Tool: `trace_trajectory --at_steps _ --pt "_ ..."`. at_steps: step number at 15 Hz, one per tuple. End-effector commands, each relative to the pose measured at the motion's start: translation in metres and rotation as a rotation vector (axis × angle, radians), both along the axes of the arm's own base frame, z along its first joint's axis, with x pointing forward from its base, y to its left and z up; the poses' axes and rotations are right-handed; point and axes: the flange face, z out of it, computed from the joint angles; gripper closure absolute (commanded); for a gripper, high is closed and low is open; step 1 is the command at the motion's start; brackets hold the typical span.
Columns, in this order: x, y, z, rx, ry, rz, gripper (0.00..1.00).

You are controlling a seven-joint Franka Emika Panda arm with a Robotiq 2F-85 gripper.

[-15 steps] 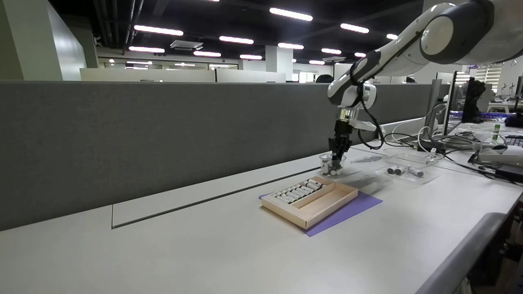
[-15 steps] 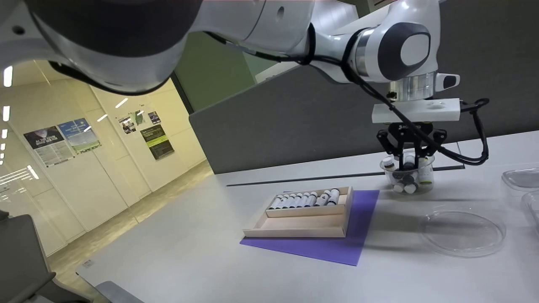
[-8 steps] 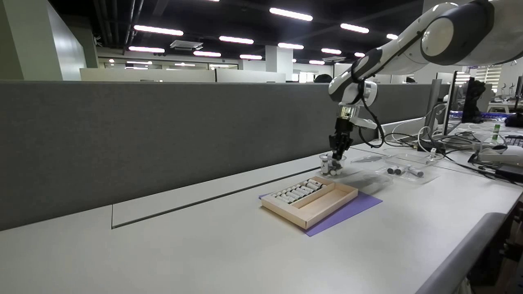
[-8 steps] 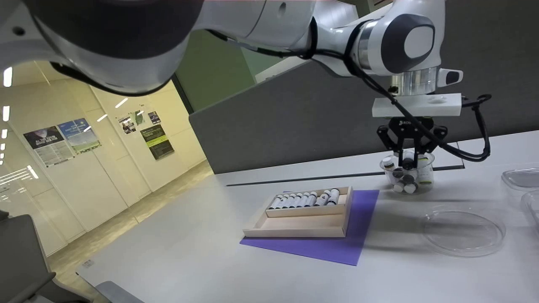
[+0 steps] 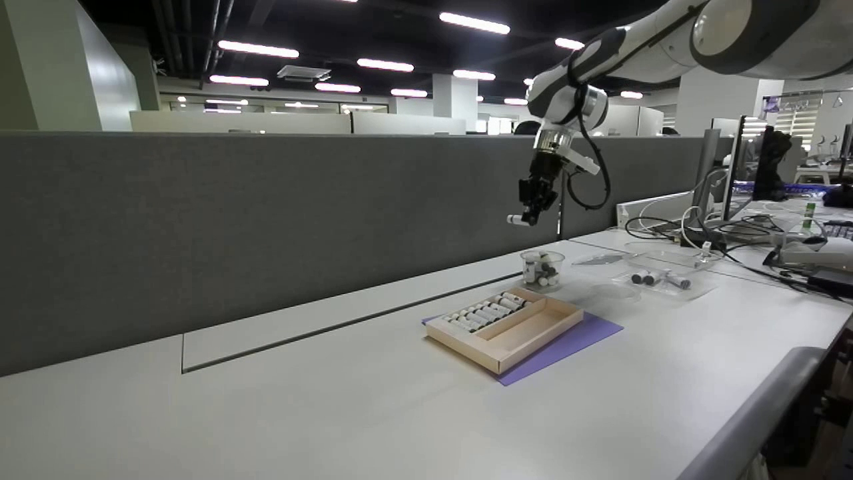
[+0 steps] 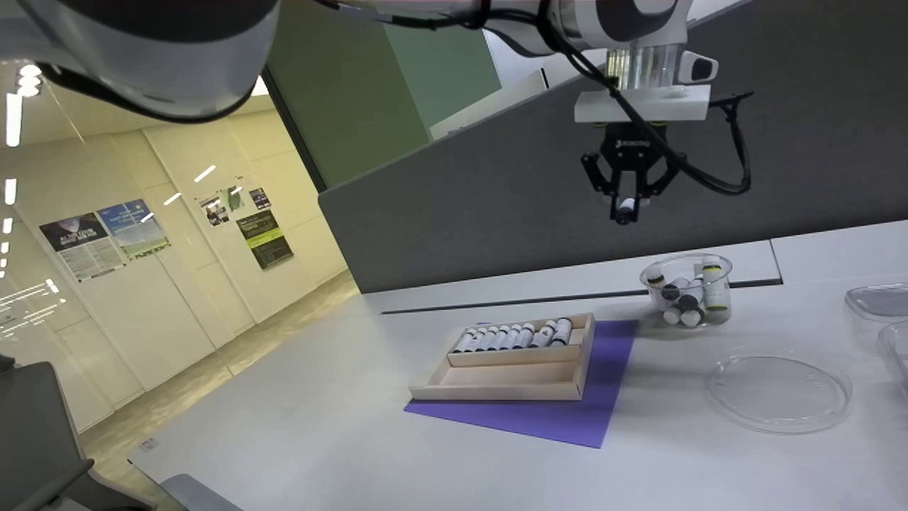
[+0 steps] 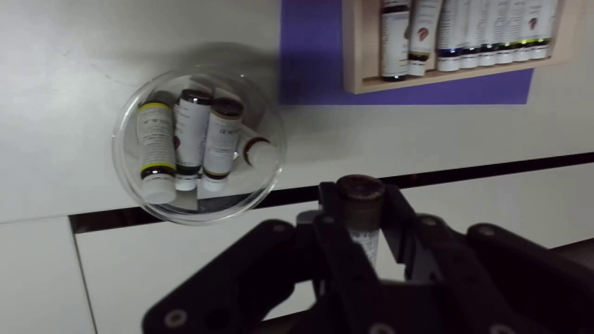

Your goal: Remove one object from the container and place it on the bottom part of the tray

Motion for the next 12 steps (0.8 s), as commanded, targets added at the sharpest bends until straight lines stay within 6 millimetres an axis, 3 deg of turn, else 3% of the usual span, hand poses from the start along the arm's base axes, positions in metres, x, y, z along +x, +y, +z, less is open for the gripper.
trace_trajectory --at_steps 1,6,10,11,12 --pt "-0.007 0.029 0.016 0.037 0.056 -0.008 0.95" --pt "-0.032 0.079 -0.007 0.039 0.137 0.079 0.95" --pt "-0.065 0.117 -0.019 0.059 0.227 0.170 0.95" --pt "-0.038 0.105 -0.030 0.064 0.190 0.138 0.79" --pt "-0.045 0.113 -0.032 0.067 0.208 0.155 0.79"
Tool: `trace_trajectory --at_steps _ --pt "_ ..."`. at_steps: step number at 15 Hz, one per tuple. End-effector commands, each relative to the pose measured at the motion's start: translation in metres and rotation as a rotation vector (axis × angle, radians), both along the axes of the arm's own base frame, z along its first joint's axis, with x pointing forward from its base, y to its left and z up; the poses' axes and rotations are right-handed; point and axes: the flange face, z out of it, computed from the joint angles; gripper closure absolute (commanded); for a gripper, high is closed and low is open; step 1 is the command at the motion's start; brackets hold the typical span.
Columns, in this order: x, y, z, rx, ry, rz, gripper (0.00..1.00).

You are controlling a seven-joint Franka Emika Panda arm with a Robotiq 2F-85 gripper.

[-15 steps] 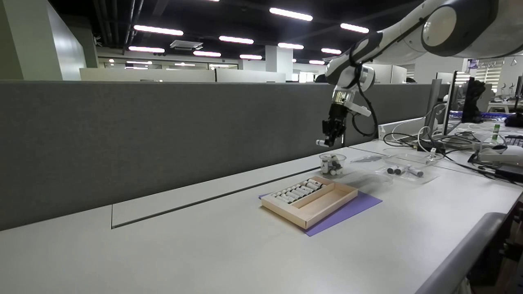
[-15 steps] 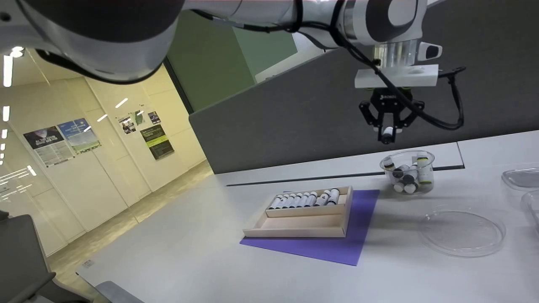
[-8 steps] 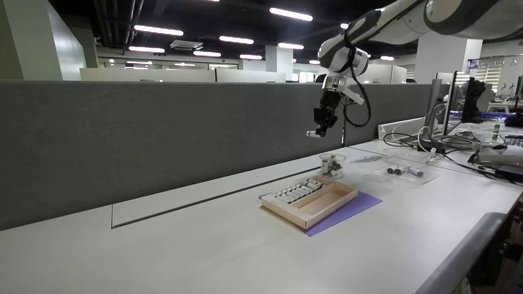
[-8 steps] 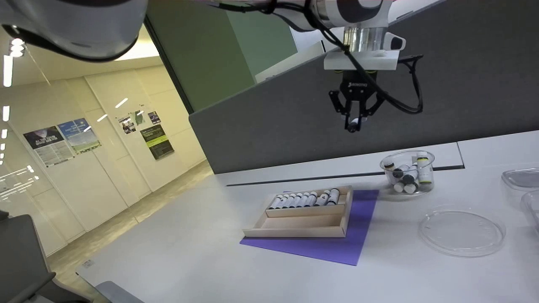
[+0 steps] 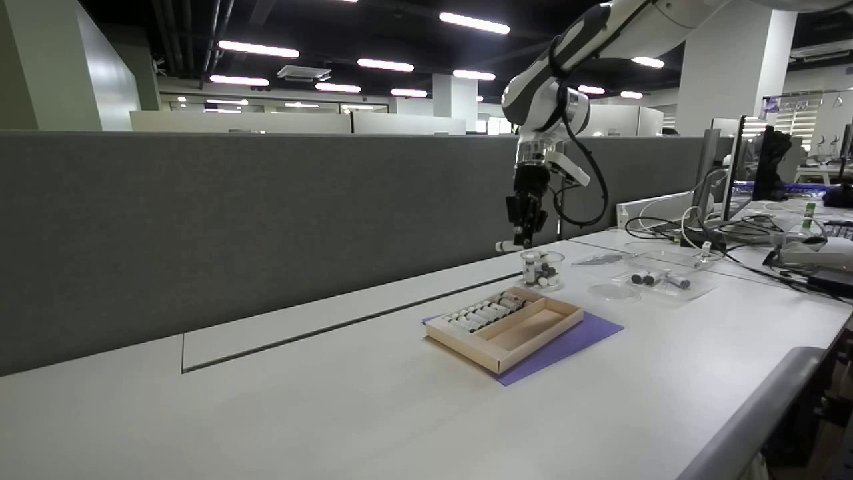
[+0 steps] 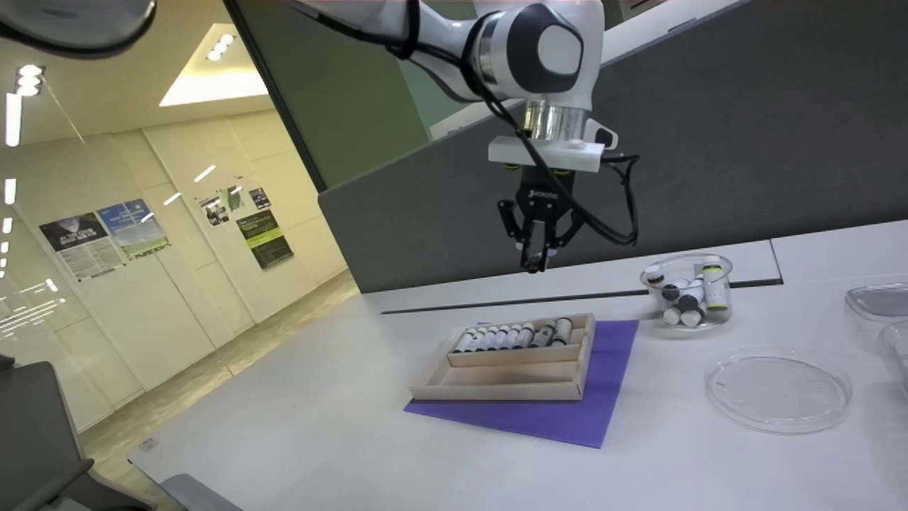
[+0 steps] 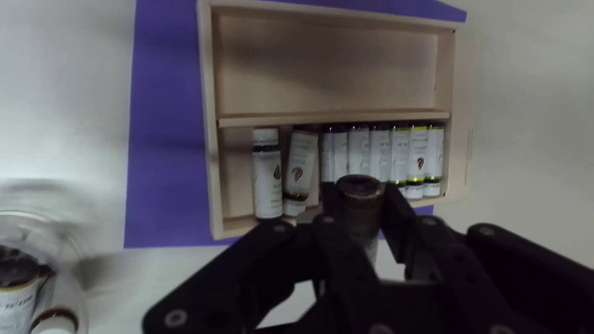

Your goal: Remove one object from the container and place it on the bottom part of the tray

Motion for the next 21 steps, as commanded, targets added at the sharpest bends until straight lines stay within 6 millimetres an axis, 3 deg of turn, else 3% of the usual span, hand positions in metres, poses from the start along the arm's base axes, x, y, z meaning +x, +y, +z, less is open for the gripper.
trace_trajectory --at_steps 1,7,8,16,21 --pt "-0.005 0.003 0.001 0.000 0.010 0.010 0.79" --pt "-0.013 0.003 0.005 0.000 0.020 0.015 0.79" --pt "-0.015 0.006 -0.001 -0.006 0.016 0.030 0.95" --pt "-0.043 0.053 -0.071 -0.040 -0.084 0.101 0.95" --pt "-0.070 0.073 -0.092 -0.059 -0.135 0.146 0.95"
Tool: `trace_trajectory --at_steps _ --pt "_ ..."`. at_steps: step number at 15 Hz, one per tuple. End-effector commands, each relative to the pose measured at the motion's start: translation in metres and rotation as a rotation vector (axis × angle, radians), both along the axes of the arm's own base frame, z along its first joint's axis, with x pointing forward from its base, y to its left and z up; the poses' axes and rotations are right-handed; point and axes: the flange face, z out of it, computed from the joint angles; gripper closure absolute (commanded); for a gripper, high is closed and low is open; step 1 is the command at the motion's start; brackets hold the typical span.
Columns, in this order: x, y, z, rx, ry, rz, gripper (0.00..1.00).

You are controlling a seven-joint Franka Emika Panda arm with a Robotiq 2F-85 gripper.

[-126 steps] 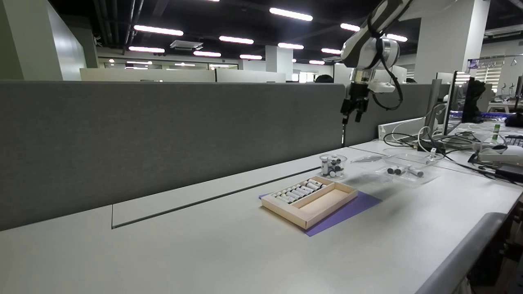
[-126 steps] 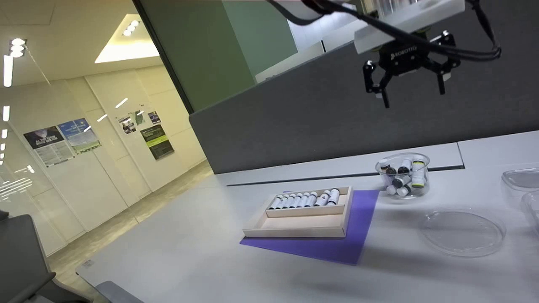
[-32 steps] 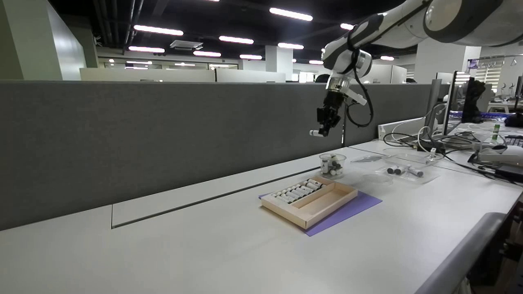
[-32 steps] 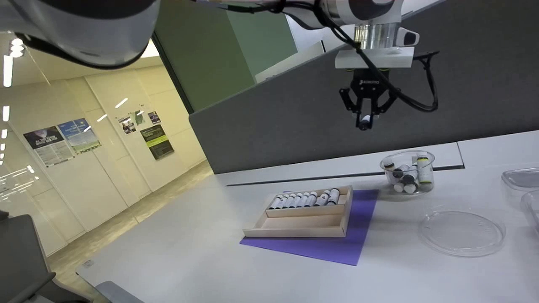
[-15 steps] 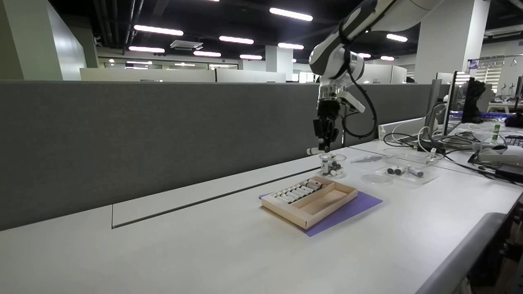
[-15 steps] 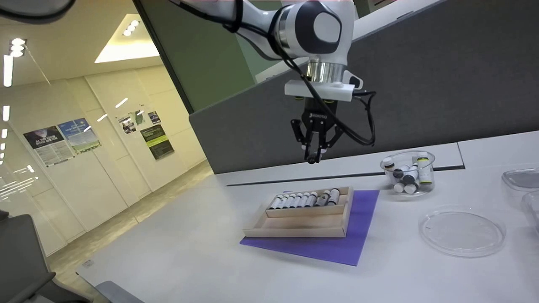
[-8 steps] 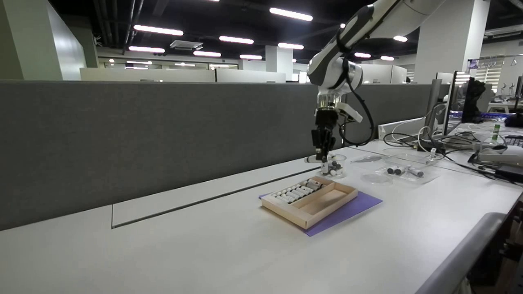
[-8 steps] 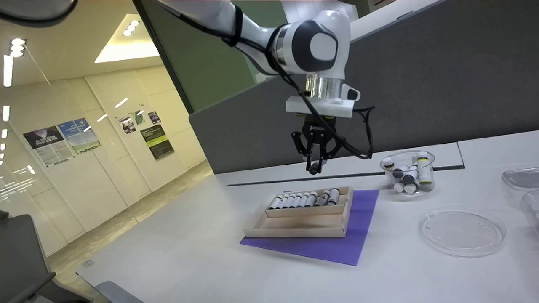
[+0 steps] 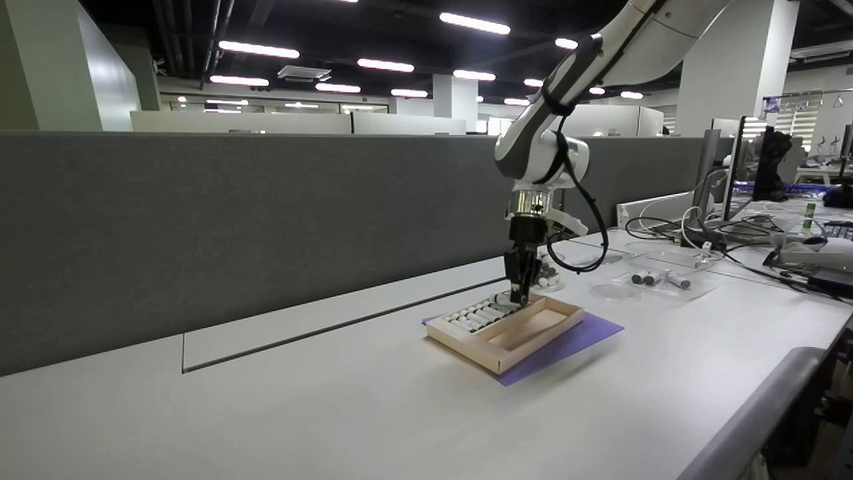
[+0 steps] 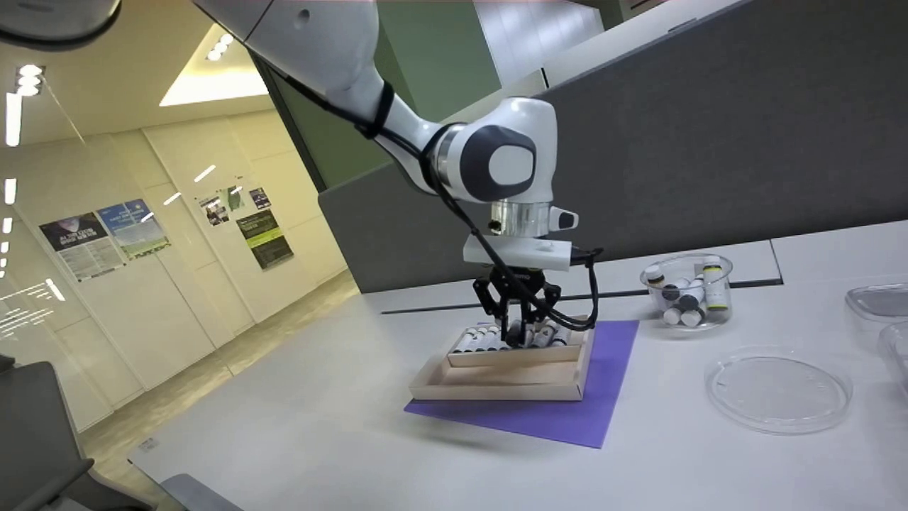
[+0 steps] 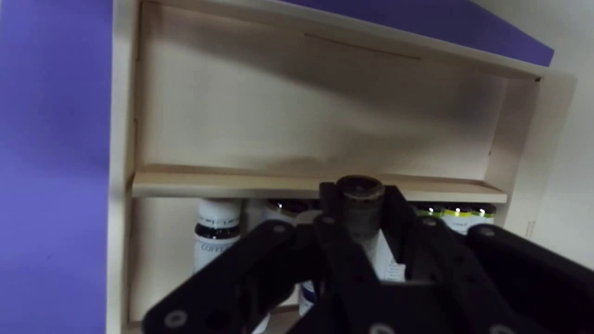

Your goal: Remove one object from the container and place it on the bottom part of the tray

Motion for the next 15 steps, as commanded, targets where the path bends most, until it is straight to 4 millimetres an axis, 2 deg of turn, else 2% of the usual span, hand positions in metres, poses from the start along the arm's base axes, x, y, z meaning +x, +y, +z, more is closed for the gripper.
trace_trajectory --at_steps 1,3,8,12,15 --pt "-0.028 0.011 -0.003 -0.018 -0.037 0.032 0.95" --pt "-0.038 0.022 -0.008 -0.024 -0.053 0.053 0.95" --pt "-0.063 0.038 -0.006 -0.054 -0.130 0.089 0.95" --pt "-0.086 0.050 -0.004 -0.058 -0.130 0.113 0.95" --pt "-0.094 0.057 -0.008 -0.063 -0.128 0.116 0.95"
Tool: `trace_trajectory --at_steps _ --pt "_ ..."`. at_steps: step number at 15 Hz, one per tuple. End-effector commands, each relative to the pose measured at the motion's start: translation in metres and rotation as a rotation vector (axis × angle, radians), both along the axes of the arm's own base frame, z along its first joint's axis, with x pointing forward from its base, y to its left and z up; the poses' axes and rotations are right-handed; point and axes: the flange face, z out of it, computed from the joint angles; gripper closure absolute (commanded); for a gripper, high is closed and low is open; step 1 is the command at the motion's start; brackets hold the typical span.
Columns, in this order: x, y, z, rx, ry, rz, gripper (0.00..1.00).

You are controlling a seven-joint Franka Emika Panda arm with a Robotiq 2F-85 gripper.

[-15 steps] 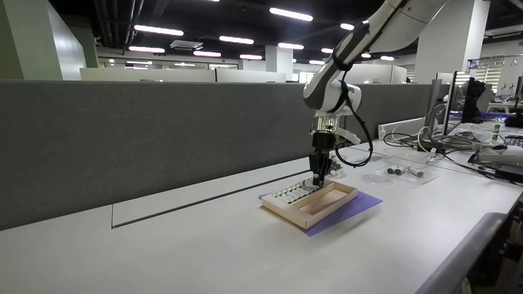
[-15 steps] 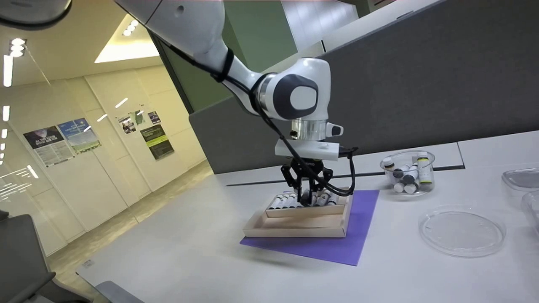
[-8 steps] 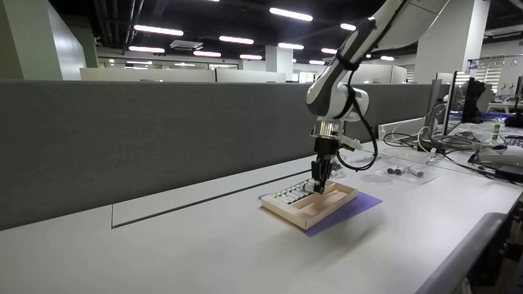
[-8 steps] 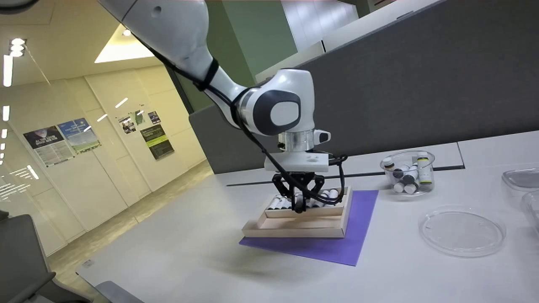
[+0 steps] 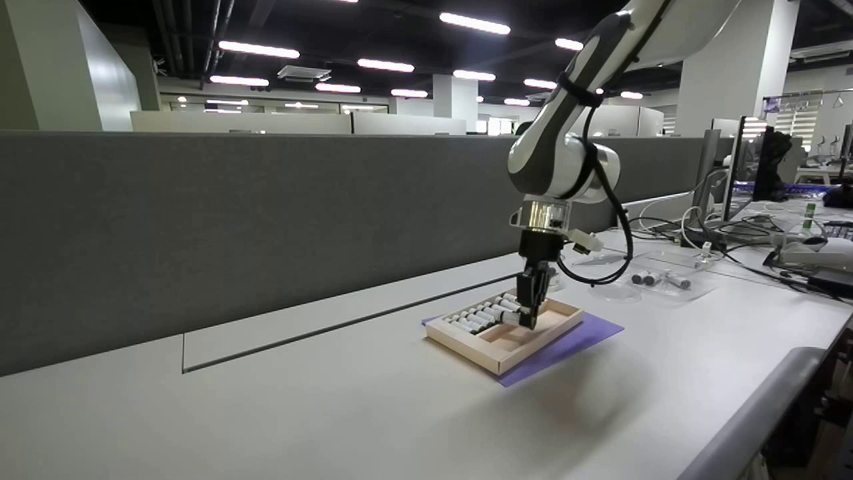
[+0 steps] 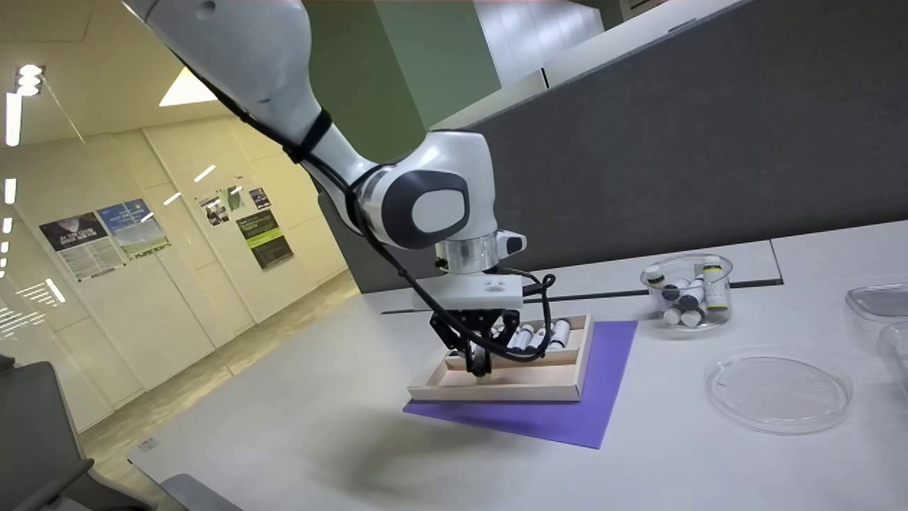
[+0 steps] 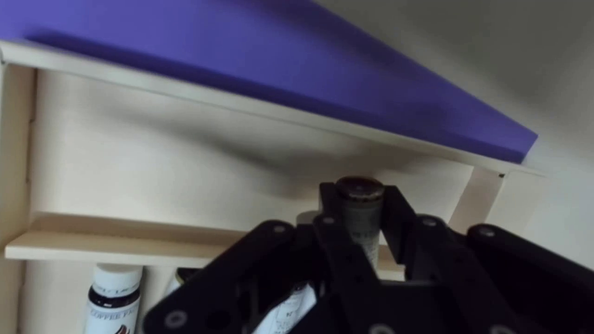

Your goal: Remove one object from the container and place it on the bottom part of the tray

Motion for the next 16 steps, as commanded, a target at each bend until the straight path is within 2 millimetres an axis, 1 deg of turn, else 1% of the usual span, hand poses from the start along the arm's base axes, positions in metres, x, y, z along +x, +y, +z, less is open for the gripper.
trace_trajectory --at_steps 1,4,8,12,16 --pt "-0.022 0.007 -0.005 -0.008 0.017 0.004 0.95" --pt "-0.022 0.008 -0.011 -0.013 0.025 -0.004 0.95" --pt "-0.021 0.008 -0.011 -0.011 0.030 -0.006 0.95" --pt "-0.021 0.010 0.001 -0.001 -0.007 0.006 0.95" --pt "-0.030 0.016 0.013 0.001 -0.037 0.044 0.95"
